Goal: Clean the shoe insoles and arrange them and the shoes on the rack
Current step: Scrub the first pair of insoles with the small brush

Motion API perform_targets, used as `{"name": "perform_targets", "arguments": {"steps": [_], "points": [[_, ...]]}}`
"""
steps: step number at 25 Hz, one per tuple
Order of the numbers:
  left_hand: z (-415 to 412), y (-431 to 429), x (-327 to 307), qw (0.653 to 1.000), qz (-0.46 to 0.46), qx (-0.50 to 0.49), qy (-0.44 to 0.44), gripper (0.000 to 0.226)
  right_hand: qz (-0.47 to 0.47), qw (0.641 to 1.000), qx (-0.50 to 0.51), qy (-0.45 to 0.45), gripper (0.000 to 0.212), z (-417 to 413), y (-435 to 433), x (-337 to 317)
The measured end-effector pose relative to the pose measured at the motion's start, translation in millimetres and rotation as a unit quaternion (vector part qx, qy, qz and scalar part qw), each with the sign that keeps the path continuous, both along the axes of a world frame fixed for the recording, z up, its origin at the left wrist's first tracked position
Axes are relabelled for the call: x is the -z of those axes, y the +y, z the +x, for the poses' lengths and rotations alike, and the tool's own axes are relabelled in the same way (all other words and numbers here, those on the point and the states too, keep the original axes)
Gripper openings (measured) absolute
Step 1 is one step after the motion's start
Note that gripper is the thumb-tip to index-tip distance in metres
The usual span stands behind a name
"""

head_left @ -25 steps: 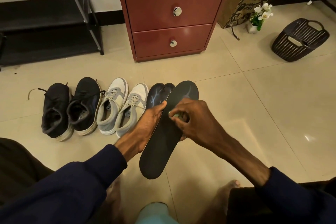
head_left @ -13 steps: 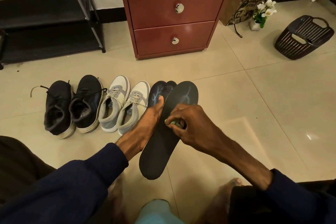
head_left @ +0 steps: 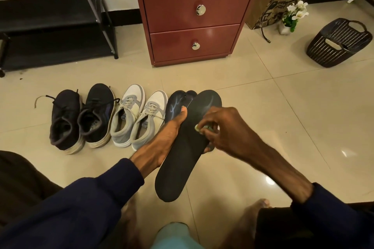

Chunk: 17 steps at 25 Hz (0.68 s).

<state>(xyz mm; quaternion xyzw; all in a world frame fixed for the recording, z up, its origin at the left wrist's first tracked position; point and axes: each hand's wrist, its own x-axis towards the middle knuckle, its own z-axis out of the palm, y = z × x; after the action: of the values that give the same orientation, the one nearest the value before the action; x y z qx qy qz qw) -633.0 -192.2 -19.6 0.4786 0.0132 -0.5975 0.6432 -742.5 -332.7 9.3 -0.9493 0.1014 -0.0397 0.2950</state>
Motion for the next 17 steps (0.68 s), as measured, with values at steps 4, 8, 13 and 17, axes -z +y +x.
{"name": "perform_targets", "arguments": {"steps": [4, 8, 13, 17], "points": [[-4, -1, -8, 0.999, -0.016, 0.037, 0.017, 0.075, -0.051, 0.988, 0.139, -0.049, 0.017, 1, -26, 4], [3, 1, 5, 1.000, 0.013, -0.012, 0.003, 0.060, 0.011, 1.000, -0.024, -0.002, 0.013, -5, 14, 4], [-2, 1, -5, 0.999, -0.011, 0.048, 0.017, 0.074, -0.053, 0.982, 0.169, -0.071, 0.016, 2, -24, 10], [1, 1, 5, 1.000, 0.003, 0.005, 0.014, 0.063, -0.004, 0.999, 0.022, -0.037, 0.013, -4, 12, 8]]}}
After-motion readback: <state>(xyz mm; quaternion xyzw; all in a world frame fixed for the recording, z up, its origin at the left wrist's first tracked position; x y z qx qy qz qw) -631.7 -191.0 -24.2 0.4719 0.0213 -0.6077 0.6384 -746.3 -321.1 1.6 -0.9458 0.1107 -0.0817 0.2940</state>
